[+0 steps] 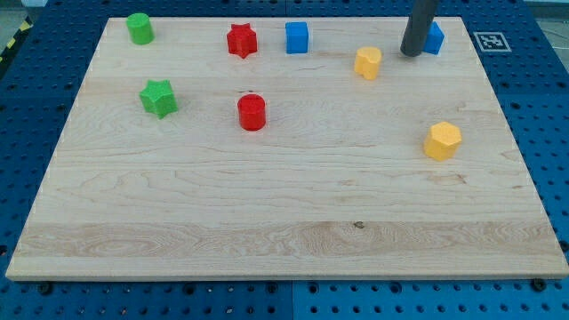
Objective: Touch the blue triangle
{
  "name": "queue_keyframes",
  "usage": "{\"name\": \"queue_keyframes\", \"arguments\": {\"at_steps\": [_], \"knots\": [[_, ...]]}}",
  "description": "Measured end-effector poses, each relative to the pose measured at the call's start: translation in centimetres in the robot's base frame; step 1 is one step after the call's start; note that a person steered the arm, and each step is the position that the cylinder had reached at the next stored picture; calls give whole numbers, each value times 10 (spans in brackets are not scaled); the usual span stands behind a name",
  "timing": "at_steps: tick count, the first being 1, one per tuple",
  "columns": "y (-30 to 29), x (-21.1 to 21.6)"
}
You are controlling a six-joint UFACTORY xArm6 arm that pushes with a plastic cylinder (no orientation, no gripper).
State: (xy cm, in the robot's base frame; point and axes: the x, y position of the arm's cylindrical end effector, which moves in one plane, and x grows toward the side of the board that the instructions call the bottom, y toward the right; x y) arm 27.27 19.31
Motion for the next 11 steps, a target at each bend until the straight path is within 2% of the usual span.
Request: {"name": "queue_keyframes", "arguments": {"at_steps": [2,4,5,8,10,11], "knots": [[4,-20],[48,21],[45,21],[38,7],[55,-5],[61,23]]}}
